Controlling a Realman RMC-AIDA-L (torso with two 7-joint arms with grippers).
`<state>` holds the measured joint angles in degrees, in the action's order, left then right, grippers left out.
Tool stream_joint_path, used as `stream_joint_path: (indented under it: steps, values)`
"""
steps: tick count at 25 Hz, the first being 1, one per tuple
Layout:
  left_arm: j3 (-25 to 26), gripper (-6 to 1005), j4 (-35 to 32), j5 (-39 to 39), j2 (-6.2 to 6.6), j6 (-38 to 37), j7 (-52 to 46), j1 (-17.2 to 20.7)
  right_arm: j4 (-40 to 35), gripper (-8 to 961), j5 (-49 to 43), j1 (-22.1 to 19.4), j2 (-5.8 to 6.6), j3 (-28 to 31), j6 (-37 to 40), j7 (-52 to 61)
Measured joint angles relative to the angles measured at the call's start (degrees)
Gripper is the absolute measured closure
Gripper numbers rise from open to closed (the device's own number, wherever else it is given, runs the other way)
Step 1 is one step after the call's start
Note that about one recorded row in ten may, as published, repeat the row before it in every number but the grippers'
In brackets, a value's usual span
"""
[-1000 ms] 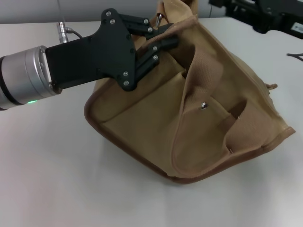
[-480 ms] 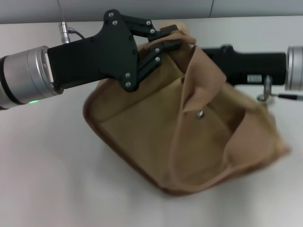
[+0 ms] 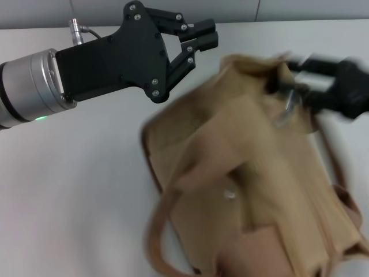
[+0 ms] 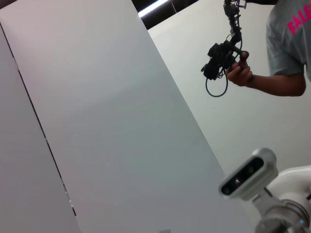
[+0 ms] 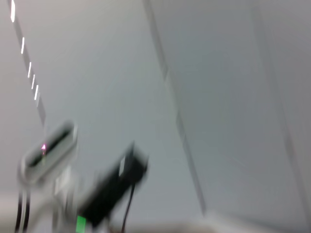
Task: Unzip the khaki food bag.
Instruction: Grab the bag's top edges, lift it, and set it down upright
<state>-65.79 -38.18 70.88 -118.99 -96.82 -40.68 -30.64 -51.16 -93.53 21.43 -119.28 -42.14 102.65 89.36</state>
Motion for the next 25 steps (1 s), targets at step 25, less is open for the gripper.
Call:
stream_joint_path:
  steps: [25]
  values:
    - [3.2, 906, -0.9, 5.1, 3.53, 6.2, -7.2, 6.5, 0.8, 337, -1.4, -1.1, 0.41, 4.1, 5.3, 0.1]
